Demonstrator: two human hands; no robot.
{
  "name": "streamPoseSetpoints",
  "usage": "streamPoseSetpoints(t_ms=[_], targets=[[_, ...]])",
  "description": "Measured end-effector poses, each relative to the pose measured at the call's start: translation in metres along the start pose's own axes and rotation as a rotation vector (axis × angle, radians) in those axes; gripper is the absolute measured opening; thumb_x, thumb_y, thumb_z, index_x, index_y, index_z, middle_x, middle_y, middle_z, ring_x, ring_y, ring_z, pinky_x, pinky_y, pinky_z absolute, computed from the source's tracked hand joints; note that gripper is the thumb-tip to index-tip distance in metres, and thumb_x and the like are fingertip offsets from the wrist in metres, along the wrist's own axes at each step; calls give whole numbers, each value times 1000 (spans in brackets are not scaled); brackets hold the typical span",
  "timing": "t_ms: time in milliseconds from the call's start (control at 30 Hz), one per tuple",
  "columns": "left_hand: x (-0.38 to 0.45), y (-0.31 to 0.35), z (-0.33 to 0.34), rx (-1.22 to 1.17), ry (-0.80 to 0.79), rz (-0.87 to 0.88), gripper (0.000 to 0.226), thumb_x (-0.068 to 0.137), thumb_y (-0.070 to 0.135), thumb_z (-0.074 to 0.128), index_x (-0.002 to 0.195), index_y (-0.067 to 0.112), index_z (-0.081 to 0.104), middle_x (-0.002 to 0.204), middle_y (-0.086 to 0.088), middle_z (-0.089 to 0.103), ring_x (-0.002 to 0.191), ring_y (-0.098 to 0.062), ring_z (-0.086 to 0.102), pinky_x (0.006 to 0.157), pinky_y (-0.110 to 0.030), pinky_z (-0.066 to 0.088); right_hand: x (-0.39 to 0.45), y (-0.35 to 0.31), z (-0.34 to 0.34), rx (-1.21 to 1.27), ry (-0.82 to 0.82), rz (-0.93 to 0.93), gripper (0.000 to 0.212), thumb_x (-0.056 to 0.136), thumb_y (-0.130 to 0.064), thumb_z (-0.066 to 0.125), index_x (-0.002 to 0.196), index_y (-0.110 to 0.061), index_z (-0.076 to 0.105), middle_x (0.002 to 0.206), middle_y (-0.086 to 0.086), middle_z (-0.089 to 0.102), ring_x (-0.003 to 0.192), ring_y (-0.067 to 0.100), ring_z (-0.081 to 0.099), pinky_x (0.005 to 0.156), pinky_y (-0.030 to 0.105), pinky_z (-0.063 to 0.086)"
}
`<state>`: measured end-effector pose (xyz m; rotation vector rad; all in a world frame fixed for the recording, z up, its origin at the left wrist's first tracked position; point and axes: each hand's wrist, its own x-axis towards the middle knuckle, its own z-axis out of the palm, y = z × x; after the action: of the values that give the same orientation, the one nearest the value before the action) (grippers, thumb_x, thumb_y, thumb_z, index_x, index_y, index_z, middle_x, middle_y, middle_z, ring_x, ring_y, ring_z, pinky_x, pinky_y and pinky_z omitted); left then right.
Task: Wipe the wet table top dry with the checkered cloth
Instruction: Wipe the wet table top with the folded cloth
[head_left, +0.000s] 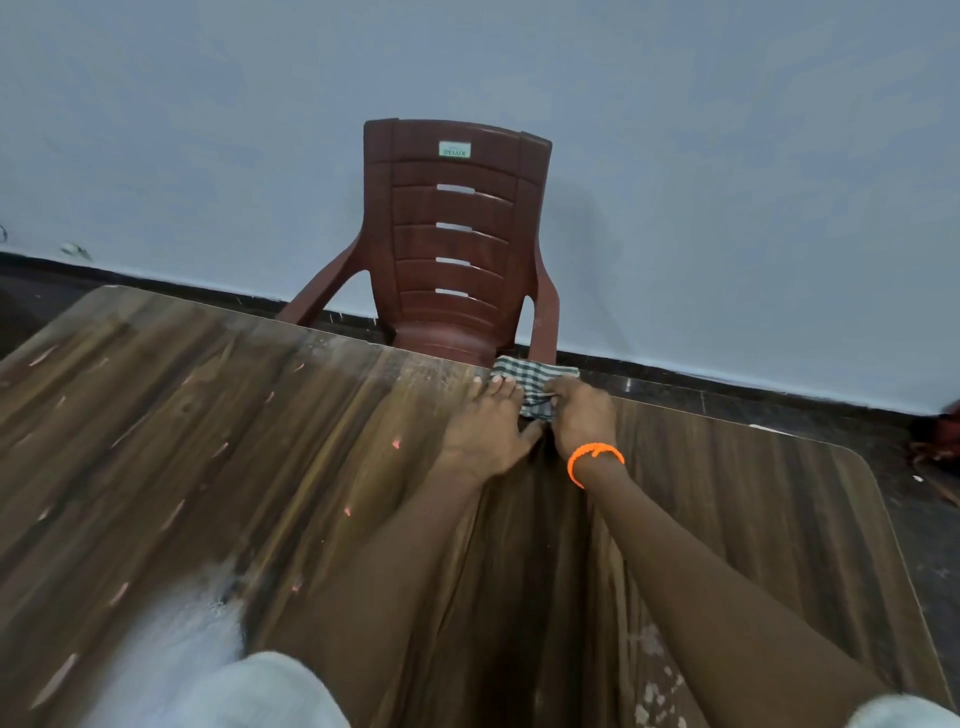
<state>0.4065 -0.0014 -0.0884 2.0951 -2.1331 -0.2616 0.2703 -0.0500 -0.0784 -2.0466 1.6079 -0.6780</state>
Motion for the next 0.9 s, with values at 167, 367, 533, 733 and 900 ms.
streamPoseSetpoints(t_ms=[167, 367, 533, 733, 900], targets=[[-8, -43, -9, -34, -43, -93, 66, 101, 45, 46, 154, 6, 33, 164, -13, 27, 153, -25, 16, 124, -42, 1, 5, -38, 20, -87, -97, -142, 31, 81, -1, 56, 107, -13, 71, 103, 16, 70, 95, 36, 63, 80, 37, 52], [-59, -50, -4, -106, 4, -131, 80, 93, 61, 33, 152, 6, 39, 162, -13, 33, 153, -24, 20, 126, -42, 3, -33, -36, 31, -31, -125, -238, 40, 75, 4, 54, 107, -15, 70, 108, 7, 69, 96, 28, 64, 81, 32, 52], [-107, -11, 7, -108, 39, -89, 83, 94, 61, 36, 156, 6, 29, 163, -12, 29, 154, -22, 16, 127, -41, 2, -59, 0, 20, -43, -113, -310, 44, 74, 8, 61, 107, -20, 70, 120, -3, 66, 117, 12, 56, 99, 23, 42], [-56, -13, 9, 2, 29, -33, 78, 99, 56, 39, 155, 3, 30, 162, -16, 30, 153, -26, 18, 126, -44, 3, -31, 0, 18, -76, -9, -156, 44, 75, 5, 59, 105, -24, 71, 117, -2, 68, 109, 19, 62, 91, 31, 50], [-10, -49, 1, -1, 27, -66, 72, 103, 51, 36, 155, 2, 28, 164, -17, 26, 154, -28, 14, 125, -44, 3, 0, -37, 33, -75, -16, -81, 39, 76, 3, 56, 105, -19, 72, 102, 10, 71, 95, 33, 65, 82, 37, 54]])
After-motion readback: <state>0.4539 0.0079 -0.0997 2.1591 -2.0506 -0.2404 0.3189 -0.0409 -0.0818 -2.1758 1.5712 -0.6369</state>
